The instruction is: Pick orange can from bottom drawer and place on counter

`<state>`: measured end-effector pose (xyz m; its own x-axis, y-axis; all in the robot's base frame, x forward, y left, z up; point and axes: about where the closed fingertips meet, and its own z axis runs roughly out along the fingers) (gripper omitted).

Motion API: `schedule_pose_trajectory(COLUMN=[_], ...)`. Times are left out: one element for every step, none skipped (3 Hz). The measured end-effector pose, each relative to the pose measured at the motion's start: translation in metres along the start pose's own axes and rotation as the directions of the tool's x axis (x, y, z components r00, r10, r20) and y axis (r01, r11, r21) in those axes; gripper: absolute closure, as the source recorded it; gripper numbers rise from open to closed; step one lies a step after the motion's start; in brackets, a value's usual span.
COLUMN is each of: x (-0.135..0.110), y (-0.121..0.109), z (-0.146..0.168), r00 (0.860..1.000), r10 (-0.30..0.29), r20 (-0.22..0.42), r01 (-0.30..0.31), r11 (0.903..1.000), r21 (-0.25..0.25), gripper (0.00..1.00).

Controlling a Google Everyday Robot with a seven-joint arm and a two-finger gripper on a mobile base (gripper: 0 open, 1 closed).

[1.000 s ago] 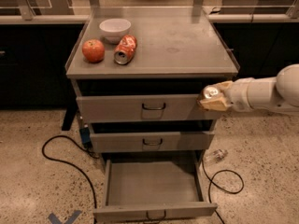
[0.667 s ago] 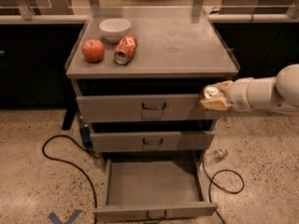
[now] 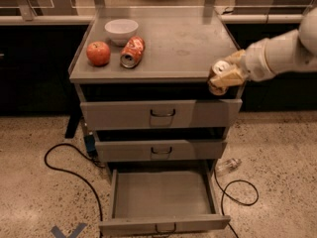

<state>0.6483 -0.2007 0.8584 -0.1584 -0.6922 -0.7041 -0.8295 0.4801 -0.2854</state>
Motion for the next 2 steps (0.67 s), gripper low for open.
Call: schedule_pose_trajectory(x=[-0.060, -0.088], y=[-0.026, -0.034], z=[-0.016, -0.032], r00=[0.994, 0.987], r10=[-0.097, -0.149], r20=[-0.040, -0.051], r01=[0.096, 0.146], r11=[0.9945, 0.9878], r21=[-0.041, -0.054], gripper=[1.00, 1.00])
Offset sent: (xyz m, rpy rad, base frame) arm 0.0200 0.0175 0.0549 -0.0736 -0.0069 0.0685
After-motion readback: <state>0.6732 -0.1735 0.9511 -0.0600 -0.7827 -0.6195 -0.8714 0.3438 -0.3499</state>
